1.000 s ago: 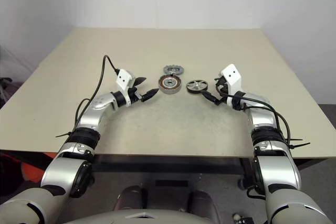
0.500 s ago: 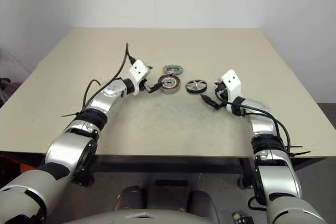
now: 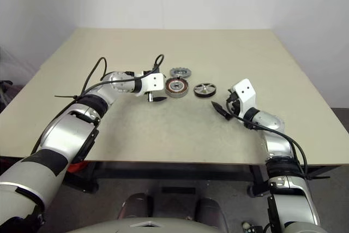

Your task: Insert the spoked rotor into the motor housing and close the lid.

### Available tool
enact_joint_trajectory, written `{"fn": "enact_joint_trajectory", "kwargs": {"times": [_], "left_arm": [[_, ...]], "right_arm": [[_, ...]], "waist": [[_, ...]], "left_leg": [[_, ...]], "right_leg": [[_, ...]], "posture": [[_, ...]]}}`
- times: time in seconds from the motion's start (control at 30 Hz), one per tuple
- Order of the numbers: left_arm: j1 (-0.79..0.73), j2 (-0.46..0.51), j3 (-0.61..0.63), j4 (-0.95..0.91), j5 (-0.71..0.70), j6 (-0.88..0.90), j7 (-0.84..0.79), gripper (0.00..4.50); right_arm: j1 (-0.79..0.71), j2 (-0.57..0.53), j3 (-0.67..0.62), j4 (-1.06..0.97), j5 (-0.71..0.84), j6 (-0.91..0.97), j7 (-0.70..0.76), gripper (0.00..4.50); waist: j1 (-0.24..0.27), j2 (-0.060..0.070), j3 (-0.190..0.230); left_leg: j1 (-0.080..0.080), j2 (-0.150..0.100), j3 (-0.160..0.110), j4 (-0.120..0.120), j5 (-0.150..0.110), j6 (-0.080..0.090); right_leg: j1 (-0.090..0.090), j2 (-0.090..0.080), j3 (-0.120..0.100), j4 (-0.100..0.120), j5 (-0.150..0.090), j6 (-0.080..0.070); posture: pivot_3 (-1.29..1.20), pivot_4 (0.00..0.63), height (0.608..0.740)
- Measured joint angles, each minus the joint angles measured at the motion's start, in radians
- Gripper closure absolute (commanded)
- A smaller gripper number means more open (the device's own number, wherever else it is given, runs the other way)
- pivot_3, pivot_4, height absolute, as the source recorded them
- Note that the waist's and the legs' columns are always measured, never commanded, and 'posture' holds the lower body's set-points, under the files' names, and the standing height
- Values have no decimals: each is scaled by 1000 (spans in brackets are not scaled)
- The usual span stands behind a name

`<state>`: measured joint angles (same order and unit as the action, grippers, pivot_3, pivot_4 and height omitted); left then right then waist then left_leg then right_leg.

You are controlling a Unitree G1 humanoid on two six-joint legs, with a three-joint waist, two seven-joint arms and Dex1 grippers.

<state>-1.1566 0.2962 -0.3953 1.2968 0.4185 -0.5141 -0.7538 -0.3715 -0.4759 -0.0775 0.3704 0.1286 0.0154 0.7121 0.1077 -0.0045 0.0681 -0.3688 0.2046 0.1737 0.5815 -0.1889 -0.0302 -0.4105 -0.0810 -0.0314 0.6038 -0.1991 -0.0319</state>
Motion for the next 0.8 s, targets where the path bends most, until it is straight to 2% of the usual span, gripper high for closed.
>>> {"fn": "enact_joint_trajectory", "kwargs": {"times": [0.47, 0.8], "left_arm": [[-78, -58, -110, 70, 176, 1, 105, 42], [-99, -84, -118, 91, 215, 54, 119, 42]], "right_arm": [[173, 0, -37, -286, 31, 94, -102, 0], [301, 13, -65, -445, 48, 145, -176, 0]], "waist": [[22, 0, 0], [26, 0, 0]], "left_leg": [[0, -1, 0, 0, 0, 0], [0, -1, 0, -1, 0, 0]], "right_leg": [[0, -1, 0, 0, 0, 1], [0, -1, 0, 0, -1, 2]], "posture": [[0, 0, 740], [0, 0, 740]]}}
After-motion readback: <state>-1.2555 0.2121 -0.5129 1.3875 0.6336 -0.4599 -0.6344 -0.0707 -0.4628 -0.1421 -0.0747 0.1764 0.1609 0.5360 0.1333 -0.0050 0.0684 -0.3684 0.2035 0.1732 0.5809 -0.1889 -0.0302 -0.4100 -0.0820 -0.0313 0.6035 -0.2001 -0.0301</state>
